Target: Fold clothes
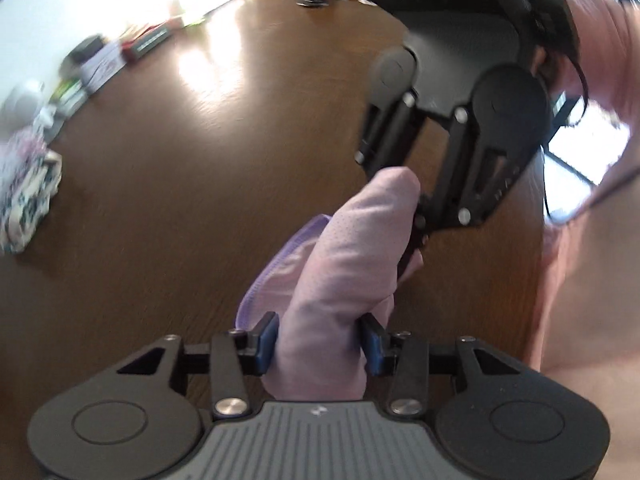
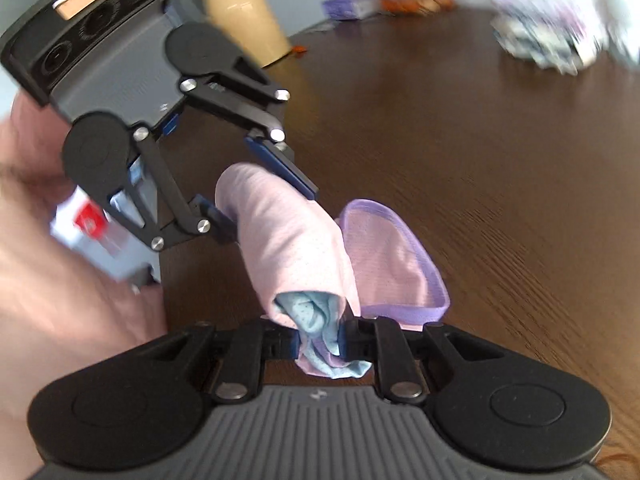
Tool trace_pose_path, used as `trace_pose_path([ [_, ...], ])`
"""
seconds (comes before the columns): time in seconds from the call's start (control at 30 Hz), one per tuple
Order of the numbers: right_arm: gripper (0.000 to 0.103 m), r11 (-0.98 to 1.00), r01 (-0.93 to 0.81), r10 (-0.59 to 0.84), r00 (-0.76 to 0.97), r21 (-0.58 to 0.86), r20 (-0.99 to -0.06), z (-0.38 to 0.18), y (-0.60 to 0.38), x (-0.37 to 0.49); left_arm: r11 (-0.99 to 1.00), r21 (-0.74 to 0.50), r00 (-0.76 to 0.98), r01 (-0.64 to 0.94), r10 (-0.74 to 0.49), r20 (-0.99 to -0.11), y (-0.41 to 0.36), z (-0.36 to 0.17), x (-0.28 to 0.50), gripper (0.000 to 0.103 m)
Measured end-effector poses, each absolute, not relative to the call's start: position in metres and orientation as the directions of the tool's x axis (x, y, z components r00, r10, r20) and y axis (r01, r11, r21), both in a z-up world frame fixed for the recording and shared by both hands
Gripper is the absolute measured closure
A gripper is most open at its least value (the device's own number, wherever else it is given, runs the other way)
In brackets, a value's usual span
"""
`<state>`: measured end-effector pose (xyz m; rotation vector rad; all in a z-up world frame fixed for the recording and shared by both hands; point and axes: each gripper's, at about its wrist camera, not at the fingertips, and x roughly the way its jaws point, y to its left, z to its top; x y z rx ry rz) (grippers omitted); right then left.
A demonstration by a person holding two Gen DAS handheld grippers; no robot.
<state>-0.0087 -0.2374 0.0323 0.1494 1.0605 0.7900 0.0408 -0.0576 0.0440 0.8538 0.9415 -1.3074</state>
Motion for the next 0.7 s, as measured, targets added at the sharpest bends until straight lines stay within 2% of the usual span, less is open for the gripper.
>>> trace_pose_path([
  [0.07,0.087,0.721,-0.447,0.666,0.24,0.529,-0.706,0.024,-0.249,0.004,0.134,-0.051,0.009,0.99,-0.413,-0.911,-0.059,0.041,0.061,0.05],
  [0.33,0.087,0.68,-0.306,0.733,0.235,0.667,-0.639,-0.008,-0.273,0.026,0.22,-0.19,-0.073,0.957,-0.451,-0.89,-0.059,0.018,0.108,0.05],
  [0.5,0.083,0.657,-0.249,0.753,0.265,0.712,-0.602,-0.018,-0.284,0.02,0.271,-0.236,-0.069,0.933,-0.509,-0.858,-0.047,0.019,0.119,0.041],
  [0.57,0.079,0.656,-0.237,0.752,0.289,0.717,-0.592,-0.018,-0.29,0.016,0.297,-0.236,-0.045,0.925,-0.531,-0.846,-0.042,0.019,0.122,0.037],
  [0.7,0.055,0.717,-0.234,0.688,0.392,0.657,-0.611,-0.001,-0.303,0.005,0.389,-0.16,0.104,0.907,-0.577,-0.81,-0.026,0.034,0.123,0.033],
])
